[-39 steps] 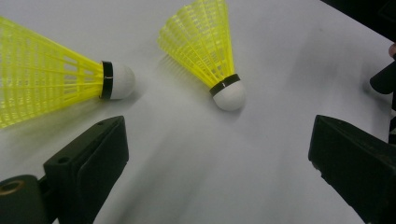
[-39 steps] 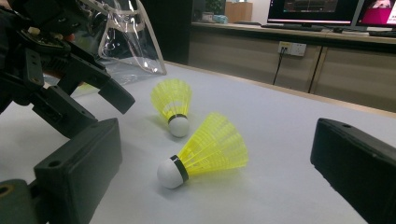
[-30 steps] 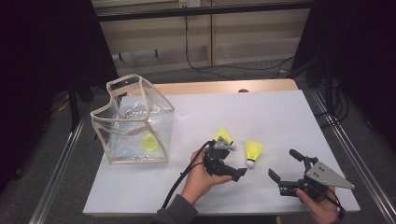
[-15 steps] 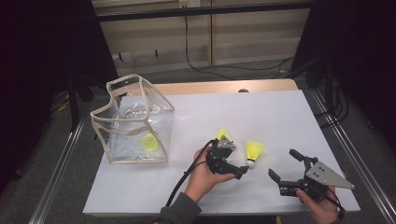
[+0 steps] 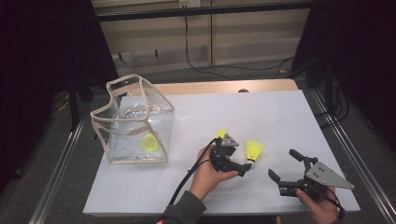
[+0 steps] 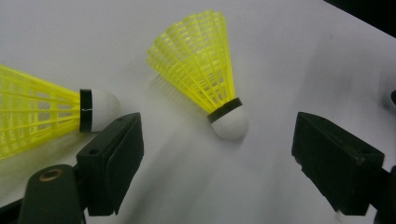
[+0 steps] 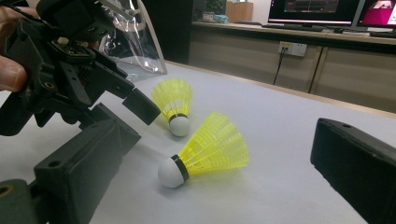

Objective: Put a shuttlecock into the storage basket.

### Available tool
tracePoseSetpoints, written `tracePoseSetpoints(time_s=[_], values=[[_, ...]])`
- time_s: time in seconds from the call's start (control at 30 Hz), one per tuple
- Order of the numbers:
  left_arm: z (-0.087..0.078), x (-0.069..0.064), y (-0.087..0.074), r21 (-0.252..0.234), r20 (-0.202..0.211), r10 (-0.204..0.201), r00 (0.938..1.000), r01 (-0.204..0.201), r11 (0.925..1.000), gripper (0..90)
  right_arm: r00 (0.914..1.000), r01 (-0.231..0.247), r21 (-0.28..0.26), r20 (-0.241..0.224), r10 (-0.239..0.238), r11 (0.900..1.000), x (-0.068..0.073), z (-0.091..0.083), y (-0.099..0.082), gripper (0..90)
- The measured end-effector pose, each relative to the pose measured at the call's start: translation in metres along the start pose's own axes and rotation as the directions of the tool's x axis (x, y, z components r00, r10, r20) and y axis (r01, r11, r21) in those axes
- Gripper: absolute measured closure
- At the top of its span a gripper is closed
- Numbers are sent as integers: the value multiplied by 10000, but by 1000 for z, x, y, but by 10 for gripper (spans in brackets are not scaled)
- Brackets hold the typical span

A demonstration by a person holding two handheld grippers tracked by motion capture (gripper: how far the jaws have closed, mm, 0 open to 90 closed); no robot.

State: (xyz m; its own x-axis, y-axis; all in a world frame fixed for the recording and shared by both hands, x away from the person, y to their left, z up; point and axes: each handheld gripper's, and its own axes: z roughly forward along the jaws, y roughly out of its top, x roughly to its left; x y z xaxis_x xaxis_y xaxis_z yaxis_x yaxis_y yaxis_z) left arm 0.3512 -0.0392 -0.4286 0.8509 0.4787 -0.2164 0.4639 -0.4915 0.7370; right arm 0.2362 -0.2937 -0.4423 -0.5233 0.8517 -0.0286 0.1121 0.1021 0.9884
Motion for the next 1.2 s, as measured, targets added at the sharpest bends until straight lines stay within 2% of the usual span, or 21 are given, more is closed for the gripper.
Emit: tracePoseSetpoints(time_s=[0.17,0.3,0.5,0.67,0.83,1.0,1.1,1.2], values=[[4,-1,1,-15,29,-88,10000,88,10000,182,10000,86,54,7,-86,9999,1,0,0,19],[8,-3,1,44,6,5,10000,-5,10000,203,10000,21,-2,37,-21,10000,0,-1,0,19],[19,-4,0,67,155,-306,9994,305,9995,249,10000,31,27,38,-31,10000,-1,-1,0,19],[27,-7,1,134,-10,-264,9997,264,9996,285,10000,-14,7,51,14,10000,-2,-2,0,19],[31,-7,2,178,-146,-211,9997,213,9996,386,10000,-16,-42,95,17,10000,-2,-2,0,19],[35,-5,0,271,-121,-1,9999,4,9996,467,10000,2,-32,89,-2,10000,-2,-2,0,19],[38,-8,-1,413,-350,350,9988,-335,9986,518,10000,2,-18,83,-2,10000,-2,-2,0,19],[40,-10,-2,367,-429,472,9980,-456,9983,551,10000,-19,-38,73,20,10000,-1,-2,0,19]])
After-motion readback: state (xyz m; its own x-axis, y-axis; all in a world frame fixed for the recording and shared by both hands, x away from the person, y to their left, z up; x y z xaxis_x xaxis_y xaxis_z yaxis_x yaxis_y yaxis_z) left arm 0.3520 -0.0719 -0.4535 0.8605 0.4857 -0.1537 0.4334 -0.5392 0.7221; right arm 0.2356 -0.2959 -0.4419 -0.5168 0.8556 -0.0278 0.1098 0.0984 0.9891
